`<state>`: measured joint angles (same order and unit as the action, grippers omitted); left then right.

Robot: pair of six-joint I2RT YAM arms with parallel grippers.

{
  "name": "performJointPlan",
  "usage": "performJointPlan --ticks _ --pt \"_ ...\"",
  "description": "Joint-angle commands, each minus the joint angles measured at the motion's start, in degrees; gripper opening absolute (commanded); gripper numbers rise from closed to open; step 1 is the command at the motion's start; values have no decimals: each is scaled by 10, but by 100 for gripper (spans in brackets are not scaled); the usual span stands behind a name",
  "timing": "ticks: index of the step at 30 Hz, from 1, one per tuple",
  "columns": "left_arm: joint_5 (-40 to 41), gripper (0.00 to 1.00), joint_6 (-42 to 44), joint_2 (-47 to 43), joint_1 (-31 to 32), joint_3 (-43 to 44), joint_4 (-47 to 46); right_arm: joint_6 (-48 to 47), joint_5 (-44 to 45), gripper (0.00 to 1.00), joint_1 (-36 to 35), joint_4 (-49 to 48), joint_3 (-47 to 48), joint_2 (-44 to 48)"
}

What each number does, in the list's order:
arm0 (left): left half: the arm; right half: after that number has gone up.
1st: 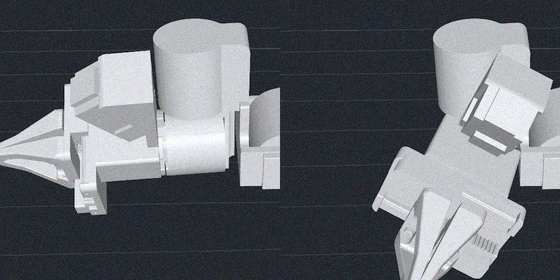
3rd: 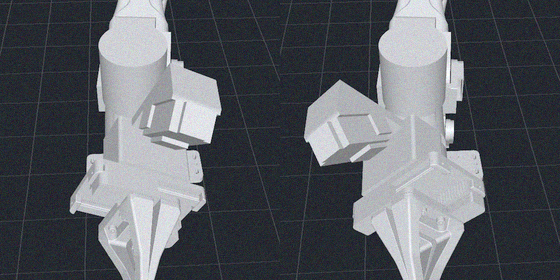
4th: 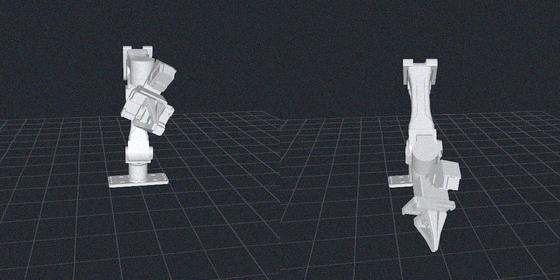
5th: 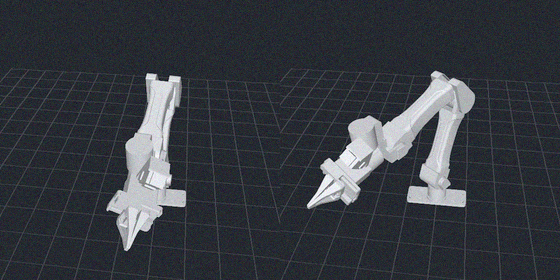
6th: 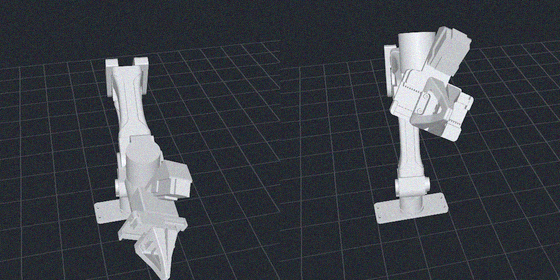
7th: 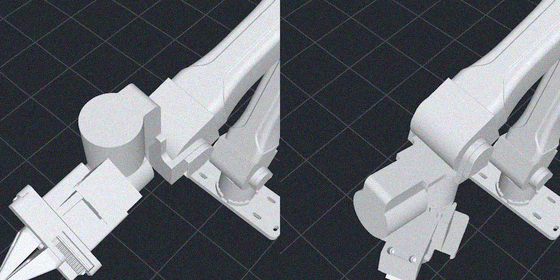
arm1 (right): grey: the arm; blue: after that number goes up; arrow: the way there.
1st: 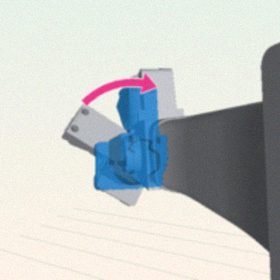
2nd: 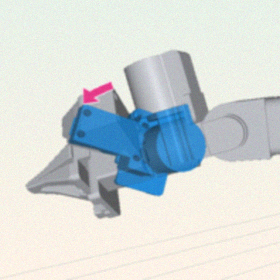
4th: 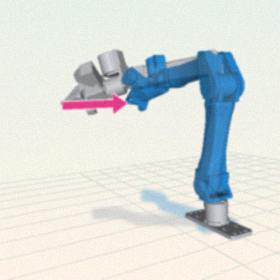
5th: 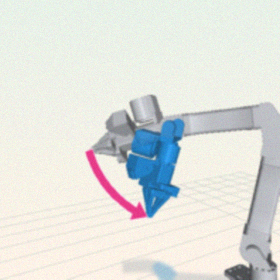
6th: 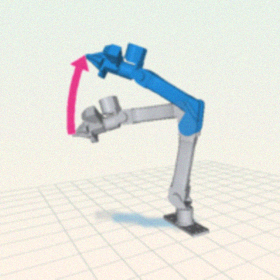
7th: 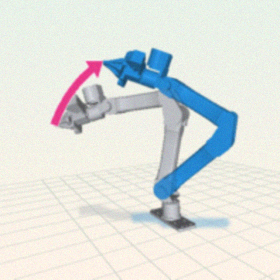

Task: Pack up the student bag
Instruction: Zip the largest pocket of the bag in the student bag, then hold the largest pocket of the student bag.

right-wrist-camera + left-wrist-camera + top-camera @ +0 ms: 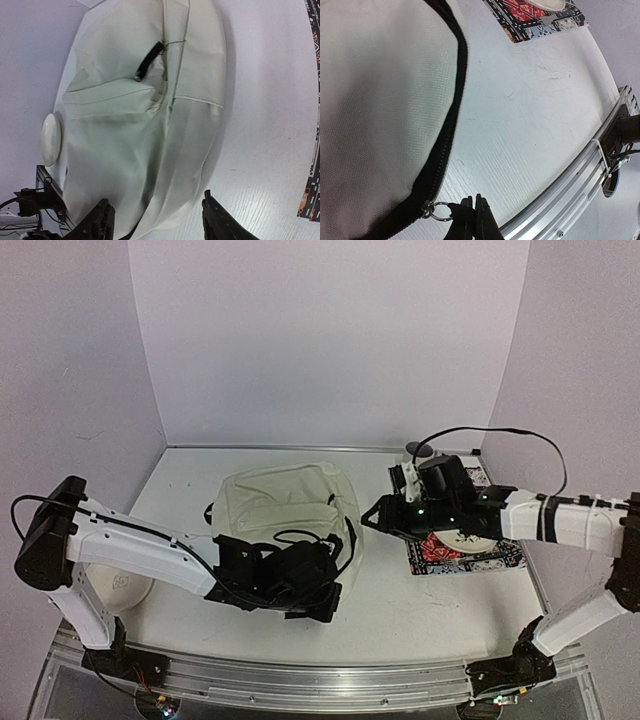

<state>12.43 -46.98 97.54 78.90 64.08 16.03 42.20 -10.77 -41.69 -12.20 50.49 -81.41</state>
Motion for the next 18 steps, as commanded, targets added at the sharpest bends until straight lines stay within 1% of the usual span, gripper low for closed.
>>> performJointPlan --ticks 1,5,8,12,15,18 --pt "-55 0 43 23 4 61 -32 76 14 60 -25 -25 -69 90" --pt "-67 0 55 32 4 87 -34 129 -7 60 -67 -80 -123 116" --pt "-70 0 63 31 3 99 -35 161 -6 60 -97 -118 -141 102" --pt "-70 0 70 32 4 107 -34 204 8 60 -107 -174 -170 86" --pt "-70 0 74 31 3 111 -34 223 10 57 -109 -204 -183 81" --pt "-67 0 79 26 0 113 -34 226 10 51 -109 -209 -183 73"
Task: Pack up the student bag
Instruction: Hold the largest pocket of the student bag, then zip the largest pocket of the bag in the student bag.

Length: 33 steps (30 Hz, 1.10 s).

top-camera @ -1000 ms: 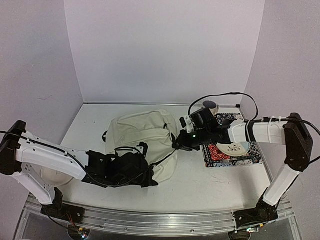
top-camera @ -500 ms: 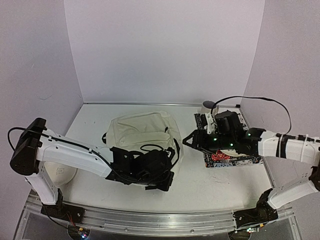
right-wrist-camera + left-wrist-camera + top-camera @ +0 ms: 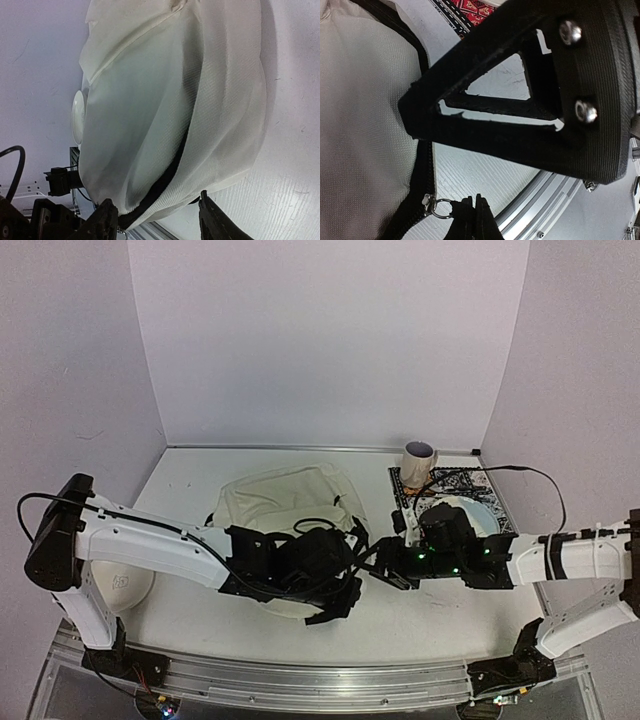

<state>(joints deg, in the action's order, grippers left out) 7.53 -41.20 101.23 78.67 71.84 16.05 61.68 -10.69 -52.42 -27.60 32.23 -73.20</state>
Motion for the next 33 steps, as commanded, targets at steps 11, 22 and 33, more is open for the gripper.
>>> performJointPlan --ticks 11,22,33 --pt "-22 0 25 -34 -4 18 -28 27 -13 26 -1 -78 15 -51" --pt "18 0 2 -101 -19 -46 85 -44 30 0 21 61 58 -2" --pt "23 0 -41 -209 -42 -166 141 -120 23 0 123 169 72 55"
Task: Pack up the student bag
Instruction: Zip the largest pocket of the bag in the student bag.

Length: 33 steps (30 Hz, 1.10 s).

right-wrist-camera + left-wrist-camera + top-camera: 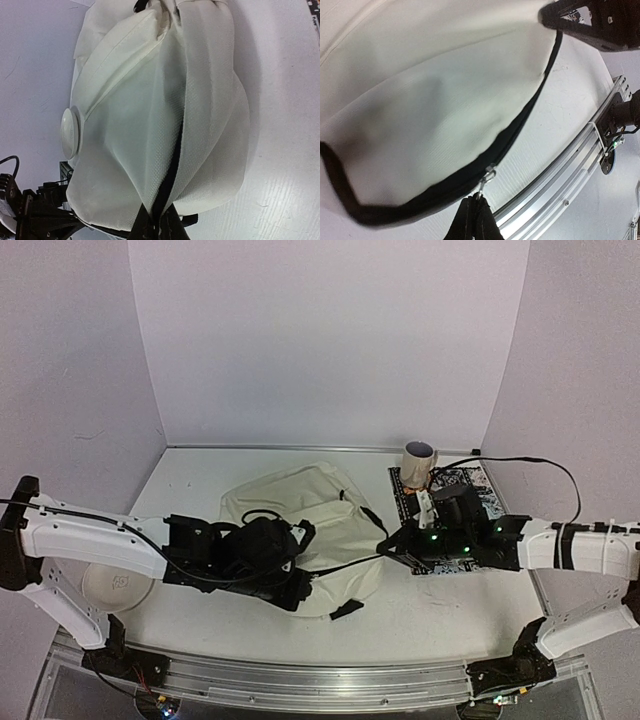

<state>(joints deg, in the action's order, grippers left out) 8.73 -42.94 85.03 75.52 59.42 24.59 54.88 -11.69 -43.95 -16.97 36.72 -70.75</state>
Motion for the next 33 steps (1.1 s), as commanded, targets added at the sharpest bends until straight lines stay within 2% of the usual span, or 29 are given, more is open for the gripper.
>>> performJointPlan --ticks 1,6,10,14,15,18,21,24,28,33 --pt "11 0 -26 -56 -17 -54 58 -59 34 0 46 68 30 32" --pt "11 0 -26 -73 -45 -99 55 -89 42 0 81 83 51 19" --pt "-8 0 -1 -43 -45 -58 27 -100 7 2 81 76 78 -8" --pt "-51 0 28 5 -44 -5 -32 -91 -6 21 66 69 71 4" --pt "-62 0 36 15 -44 9 -44 -92 -5 28 59 71 68 15" --pt "-104 0 54 50 -44 43 -71 -115 7 41 39 87 60 54" --pt "-132 0 68 75 -44 72 -78 -170 6 58 13 99 57 84" --pt "-142 0 78 79 -44 88 -78 -241 22 67 -24 108 58 106" --pt "-135 0 81 61 -45 81 -78 -358 14 70 -44 115 54 124" --pt "-138 0 75 37 -51 55 -78 -537 10 70 -84 91 49 103"
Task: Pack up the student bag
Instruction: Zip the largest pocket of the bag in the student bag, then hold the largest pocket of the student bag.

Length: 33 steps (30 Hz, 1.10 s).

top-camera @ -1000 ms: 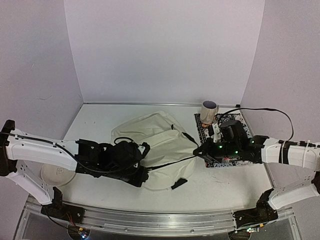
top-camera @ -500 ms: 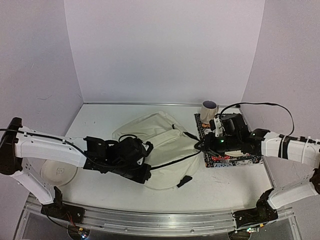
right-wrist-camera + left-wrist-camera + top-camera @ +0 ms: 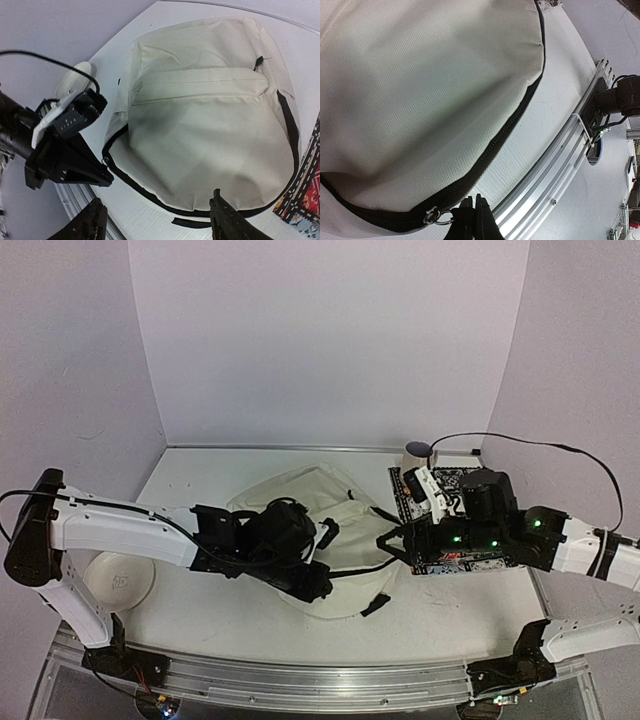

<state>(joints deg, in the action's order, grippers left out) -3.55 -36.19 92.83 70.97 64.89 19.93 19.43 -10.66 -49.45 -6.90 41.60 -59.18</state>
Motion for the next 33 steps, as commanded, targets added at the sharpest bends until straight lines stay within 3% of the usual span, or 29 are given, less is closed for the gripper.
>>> performJointPlan --ticks 1,5,12,18,30,33 --pt "-18 0 7 -43 -6 -3 -32 -218 -1 70 -40 -24 -5 -14" --pt "-22 0 5 -56 -7 -7 -31 -378 -16 68 -63 -73 -28 -19" --pt "-47 0 8 -68 -11 -10 -33 -495 8 64 -87 -83 0 -88" --pt "-63 0 5 -67 -13 -12 -38 -544 63 50 -114 -111 21 -147" --pt "-81 0 4 -76 -22 -25 -38 -611 107 39 -149 -137 34 -200" --pt "-83 0 6 -79 -25 -26 -37 -621 131 27 -157 -136 35 -208"
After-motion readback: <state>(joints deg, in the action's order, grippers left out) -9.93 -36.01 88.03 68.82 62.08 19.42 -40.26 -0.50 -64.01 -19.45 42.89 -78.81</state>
